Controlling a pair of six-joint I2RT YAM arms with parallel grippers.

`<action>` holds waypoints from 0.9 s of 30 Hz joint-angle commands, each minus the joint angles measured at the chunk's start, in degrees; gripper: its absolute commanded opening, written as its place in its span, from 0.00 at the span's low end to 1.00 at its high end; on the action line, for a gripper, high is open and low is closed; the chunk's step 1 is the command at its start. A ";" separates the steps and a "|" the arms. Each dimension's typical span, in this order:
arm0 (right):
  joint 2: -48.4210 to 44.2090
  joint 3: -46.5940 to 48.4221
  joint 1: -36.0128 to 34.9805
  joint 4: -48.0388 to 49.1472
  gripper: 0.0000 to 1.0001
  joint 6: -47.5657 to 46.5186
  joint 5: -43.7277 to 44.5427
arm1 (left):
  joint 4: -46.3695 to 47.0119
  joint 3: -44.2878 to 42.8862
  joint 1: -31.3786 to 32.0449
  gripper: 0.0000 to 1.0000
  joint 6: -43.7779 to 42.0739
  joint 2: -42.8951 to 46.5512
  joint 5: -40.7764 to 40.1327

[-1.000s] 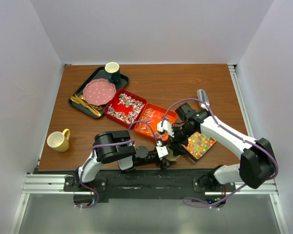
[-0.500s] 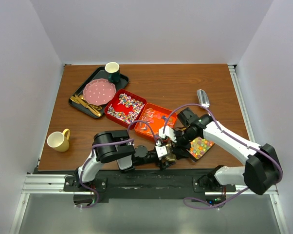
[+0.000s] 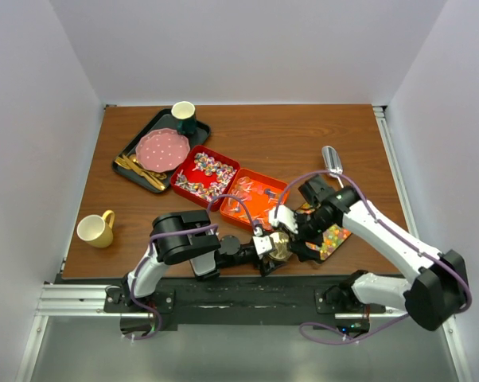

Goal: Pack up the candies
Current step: Screw the box lid onto the packing bottle.

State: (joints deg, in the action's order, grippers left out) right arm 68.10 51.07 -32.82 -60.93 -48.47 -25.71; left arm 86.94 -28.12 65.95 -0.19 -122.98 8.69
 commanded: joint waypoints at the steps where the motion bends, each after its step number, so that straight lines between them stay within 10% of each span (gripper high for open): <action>1: 5.90 5.88 0.03 9.15 0.80 6.35 -7.41 | 6.49 2.45 -0.47 0.00 -1.84 -3.67 -0.60; 27: 3.37 -1.31 -4.54 0.73 0.77 -1.89 -3.82 | 7.28 2.54 -1.18 0.00 -2.01 -3.85 -3.94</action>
State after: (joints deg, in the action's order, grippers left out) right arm 75.42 52.01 -37.28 -53.63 -48.03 -32.23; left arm 86.91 -28.12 65.98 -0.16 -122.98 8.51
